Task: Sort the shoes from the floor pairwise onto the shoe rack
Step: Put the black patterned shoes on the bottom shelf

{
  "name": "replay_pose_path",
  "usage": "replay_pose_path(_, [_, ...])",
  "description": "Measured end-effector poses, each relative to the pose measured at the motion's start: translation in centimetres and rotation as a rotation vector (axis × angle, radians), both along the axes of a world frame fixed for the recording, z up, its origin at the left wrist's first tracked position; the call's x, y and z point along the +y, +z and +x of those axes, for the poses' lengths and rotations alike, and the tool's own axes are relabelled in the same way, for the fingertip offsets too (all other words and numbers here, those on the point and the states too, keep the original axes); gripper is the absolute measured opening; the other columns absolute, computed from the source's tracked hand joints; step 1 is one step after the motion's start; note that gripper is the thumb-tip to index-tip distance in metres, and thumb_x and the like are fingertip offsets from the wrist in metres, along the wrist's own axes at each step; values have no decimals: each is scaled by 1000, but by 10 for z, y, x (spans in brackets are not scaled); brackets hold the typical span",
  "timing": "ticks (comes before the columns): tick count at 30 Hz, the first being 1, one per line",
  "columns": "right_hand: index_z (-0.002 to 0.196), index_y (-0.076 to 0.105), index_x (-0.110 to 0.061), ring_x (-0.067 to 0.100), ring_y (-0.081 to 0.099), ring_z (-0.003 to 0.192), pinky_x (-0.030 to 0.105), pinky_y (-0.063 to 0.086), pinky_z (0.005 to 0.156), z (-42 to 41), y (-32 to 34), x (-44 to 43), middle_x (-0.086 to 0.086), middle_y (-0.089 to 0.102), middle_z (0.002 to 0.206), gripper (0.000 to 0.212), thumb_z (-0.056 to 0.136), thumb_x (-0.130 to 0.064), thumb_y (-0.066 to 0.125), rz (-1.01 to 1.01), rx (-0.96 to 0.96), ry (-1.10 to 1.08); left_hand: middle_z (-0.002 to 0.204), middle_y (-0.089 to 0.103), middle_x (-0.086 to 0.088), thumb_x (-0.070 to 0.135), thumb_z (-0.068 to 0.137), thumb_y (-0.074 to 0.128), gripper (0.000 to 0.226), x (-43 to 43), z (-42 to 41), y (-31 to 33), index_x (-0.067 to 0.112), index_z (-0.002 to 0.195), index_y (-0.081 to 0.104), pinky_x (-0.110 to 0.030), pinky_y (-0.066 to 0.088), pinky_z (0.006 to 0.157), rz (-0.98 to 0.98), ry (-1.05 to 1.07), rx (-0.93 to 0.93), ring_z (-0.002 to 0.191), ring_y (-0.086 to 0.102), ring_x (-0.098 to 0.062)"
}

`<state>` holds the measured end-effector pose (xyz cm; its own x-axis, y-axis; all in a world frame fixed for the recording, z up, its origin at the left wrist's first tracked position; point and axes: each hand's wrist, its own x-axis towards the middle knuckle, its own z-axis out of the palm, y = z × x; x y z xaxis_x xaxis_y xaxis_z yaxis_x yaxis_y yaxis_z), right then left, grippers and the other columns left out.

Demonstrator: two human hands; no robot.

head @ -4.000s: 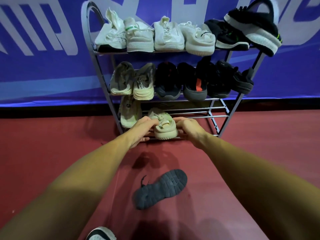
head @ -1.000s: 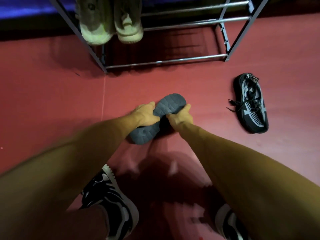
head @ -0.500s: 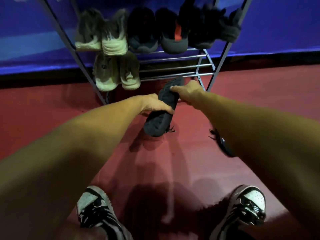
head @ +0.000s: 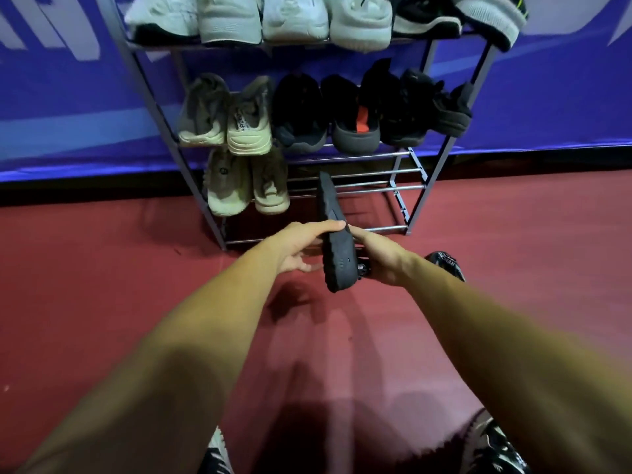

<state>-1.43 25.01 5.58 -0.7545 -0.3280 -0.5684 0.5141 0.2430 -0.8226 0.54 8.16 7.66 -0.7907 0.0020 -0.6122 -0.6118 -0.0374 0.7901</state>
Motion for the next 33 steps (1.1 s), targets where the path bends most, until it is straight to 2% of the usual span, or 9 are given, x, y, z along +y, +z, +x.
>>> replay_pose_path(4, [120,70,-4,22,57,79,30,42,66,-14,4,5,11,66,99,56,85,-49,70,-41,21,11,121,66,-4,55,42,93,92,-1,-2,-10,19,122,64,-34,53,72,66,48,18,112,61,-19])
replay_pose_path(9, [100,73,-15,14,57,71,26,39,63,-23,6,5,2,68,86,23,84,-32,73,-73,70,-57,73,66,7,37,80,76,17,-14,-14,-4,24,86,68,-22,37,60,33,85,14,67,54,-8])
replay_pose_path(15, [88,71,-24,11,52,67,32,35,70,-42,11,-7,-8,66,73,21,88,-43,62,-25,132,-204,75,67,7,30,87,68,9,-17,-29,-9,21,87,66,-23,35,57,42,263,127,60,55,-6])
replay_pose_path(18, [88,74,-23,10,49,60,28,33,62,-46,11,-12,-7,64,68,20,90,-29,55,-96,123,-234,79,68,7,25,89,69,6,-16,-39,-10,22,86,65,-22,35,60,62,301,158,66,58,-7])
replay_pose_path(20, [104,76,-23,8,44,55,24,32,57,-50,9,-14,-7,61,68,31,87,-18,51,-161,119,-184,82,69,6,23,90,68,3,-18,-45,-12,23,90,66,-25,41,66,54,321,178,76,61,-10])
replay_pose_path(23, [121,70,-21,1,41,43,19,31,50,-58,6,-15,-14,57,57,48,84,-2,46,-216,157,-110,83,66,8,25,89,68,11,-21,-51,-14,27,100,66,-25,41,66,14,323,189,79,59,-10])
replay_pose_path(26, [124,66,-20,2,54,47,16,40,45,-63,7,-18,-8,69,74,47,88,3,49,-270,166,-126,94,68,11,33,84,69,41,-24,-55,-16,39,123,57,-24,36,62,-95,221,158,81,55,-7])
replay_pose_path(30, [107,70,-19,6,53,52,21,45,53,-74,0,-28,-2,69,78,24,91,-8,57,-283,165,-225,123,69,2,28,87,69,63,-25,-67,-29,29,145,45,-24,44,62,-153,192,185,94,61,-10])
replay_pose_path(33, [86,69,-17,4,47,53,20,40,56,-87,1,-35,-7,65,73,14,91,-18,56,-293,150,-341,130,62,-4,24,92,68,59,-26,-77,-34,21,146,44,-31,52,83,-194,251,215,107,61,-14])
